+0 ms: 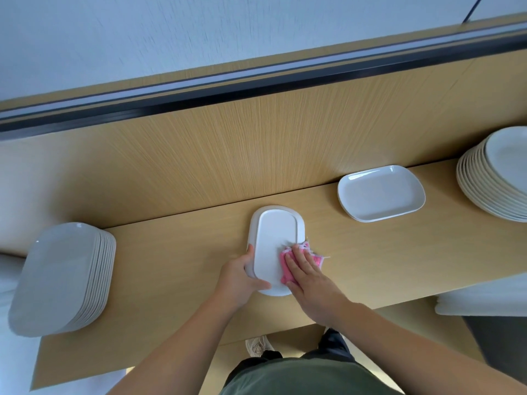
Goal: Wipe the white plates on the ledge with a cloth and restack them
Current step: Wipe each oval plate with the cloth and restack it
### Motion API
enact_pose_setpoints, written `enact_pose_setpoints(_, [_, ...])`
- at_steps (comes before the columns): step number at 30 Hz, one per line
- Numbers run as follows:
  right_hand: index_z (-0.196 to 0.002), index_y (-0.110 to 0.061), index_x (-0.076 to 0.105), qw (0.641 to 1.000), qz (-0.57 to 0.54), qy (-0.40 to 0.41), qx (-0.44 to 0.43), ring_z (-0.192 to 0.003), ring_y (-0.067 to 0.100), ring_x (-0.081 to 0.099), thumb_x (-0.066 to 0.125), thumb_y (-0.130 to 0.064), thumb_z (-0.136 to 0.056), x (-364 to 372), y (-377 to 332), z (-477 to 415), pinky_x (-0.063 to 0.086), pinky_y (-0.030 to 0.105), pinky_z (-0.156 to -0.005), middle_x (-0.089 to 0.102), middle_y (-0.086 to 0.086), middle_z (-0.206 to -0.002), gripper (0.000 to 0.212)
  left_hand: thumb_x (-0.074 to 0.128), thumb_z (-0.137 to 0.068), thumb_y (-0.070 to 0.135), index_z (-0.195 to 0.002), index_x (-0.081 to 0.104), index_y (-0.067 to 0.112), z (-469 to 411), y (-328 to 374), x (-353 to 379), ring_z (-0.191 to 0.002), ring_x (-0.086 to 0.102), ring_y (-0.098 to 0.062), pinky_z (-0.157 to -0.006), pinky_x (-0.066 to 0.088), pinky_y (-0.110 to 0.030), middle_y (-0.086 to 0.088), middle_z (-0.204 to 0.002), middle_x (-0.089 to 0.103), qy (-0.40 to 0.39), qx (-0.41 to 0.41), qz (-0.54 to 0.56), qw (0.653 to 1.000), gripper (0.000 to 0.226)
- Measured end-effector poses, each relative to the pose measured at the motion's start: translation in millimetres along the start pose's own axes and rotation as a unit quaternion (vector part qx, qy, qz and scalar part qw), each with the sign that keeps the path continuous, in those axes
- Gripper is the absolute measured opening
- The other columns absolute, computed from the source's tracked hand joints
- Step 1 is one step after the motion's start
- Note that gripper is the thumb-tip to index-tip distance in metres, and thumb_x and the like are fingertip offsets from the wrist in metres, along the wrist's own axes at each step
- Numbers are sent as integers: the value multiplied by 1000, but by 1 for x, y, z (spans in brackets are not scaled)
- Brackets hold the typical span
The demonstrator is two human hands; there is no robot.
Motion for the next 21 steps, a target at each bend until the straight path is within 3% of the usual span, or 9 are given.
enact_pose_setpoints(4, [-147, -23, -16, 999, 10, -20, -43, -144, 22, -25, -11, -64, -78, 12, -3, 12, -12, 26, -118, -29, -4, -152, 80, 89, -62, 13, -150, 27, 16, 0, 5, 0, -106, 56, -15, -76, 49, -20, 0, -122, 57, -1, 4, -16, 1000, 108])
enact_pose_setpoints(6, [-153, -21, 6, 999, -1, 20, -49, -149, 29, -3, 5, -61, -93, 12, 2, 13, 9, 33, -122, -11, 0, -159, 73, 89, -62, 14, -150, 27, 15, 0, 8, 0, -107, 56, -13, -81, 50, -23, 1, -122, 58, -3, 10, -24, 1000, 107])
enact_pose_setpoints(8, [-147, -15, 41, 994, -14, 86, -69, -142, 33, 32, 30, -43, -100, 2, 6, 12, 41, 40, -109, 21, 9, -159, 56, 88, -64, 14, -150, 27, 15, 0, 11, 0, -107, 57, -13, -87, 51, -25, 3, -120, 58, -5, 12, -24, 1000, 106])
enact_pose_setpoints(10, [-138, -11, 53, 994, 19, 84, -73, -133, 36, 44, 31, -37, -102, 2, 7, 6, 50, 46, -97, 42, 14, -150, 49, 87, -65, 12, -150, 26, 16, 1, 12, 0, -107, 57, -12, -87, 50, -23, 6, -116, 56, -7, 5, -18, 1000, 105])
enact_pose_setpoints(12, [-136, -9, 54, 993, 69, 66, -73, -133, 40, 42, 15, -42, -105, 7, 8, -3, 47, 55, -97, 49, 13, -144, 60, 87, -64, 13, -151, 26, 16, 1, 13, 1, -104, 56, -11, -86, 49, -22, 4, -116, 58, -10, 2, -21, 1000, 107])
enact_pose_setpoints(14, [-142, -9, 46, 991, 71, 67, -92, -141, 37, 26, 3, -54, -100, 5, 9, -11, 31, 54, -111, 38, 8, -151, 76, 88, -63, 13, -151, 26, 15, 1, 13, 1, -99, 56, -10, -82, 49, -20, 1, -118, 62, -14, 3, -26, 1000, 108])
enact_pose_setpoints(17, [-150, -13, 29, 993, 3, 63, -97, -146, 22, -3, -11, -72, -84, -1, 14, -23, -5, 32, -119, 11, -5, -155, 97, 87, -63, 13, -150, 26, 13, 1, 15, 0, -96, 59, -13, -75, 47, -18, -6, -119, 64, -12, 10, -39, 999, 107])
enact_pose_setpoints(19, [-150, -11, 29, 993, 1, 74, -96, -145, 22, -2, -7, -71, -87, -12, 15, -33, -7, 30, -117, 14, -2, -155, 95, 87, -63, 14, -150, 25, 13, 1, 15, 0, -96, 58, -11, -77, 47, -18, -8, -117, 64, -13, 14, -45, 999, 107])
enact_pose_setpoints(21, [-144, -4, 40, 992, 33, 87, -81, -144, 32, 17, 15, -56, -95, -25, 14, -43, 6, 42, -117, 32, 10, -152, 76, 86, -63, 16, -151, 24, 12, 2, 16, 2, -100, 57, -10, -83, 48, -20, -1, -111, 63, -18, 17, -50, 998, 107])
Point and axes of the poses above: each hand's wrist, its own z-axis away from the middle knuckle, its own x-axis out of the palm, y = z × x, the point moved 7 cm from there along -z, towards the middle knuckle
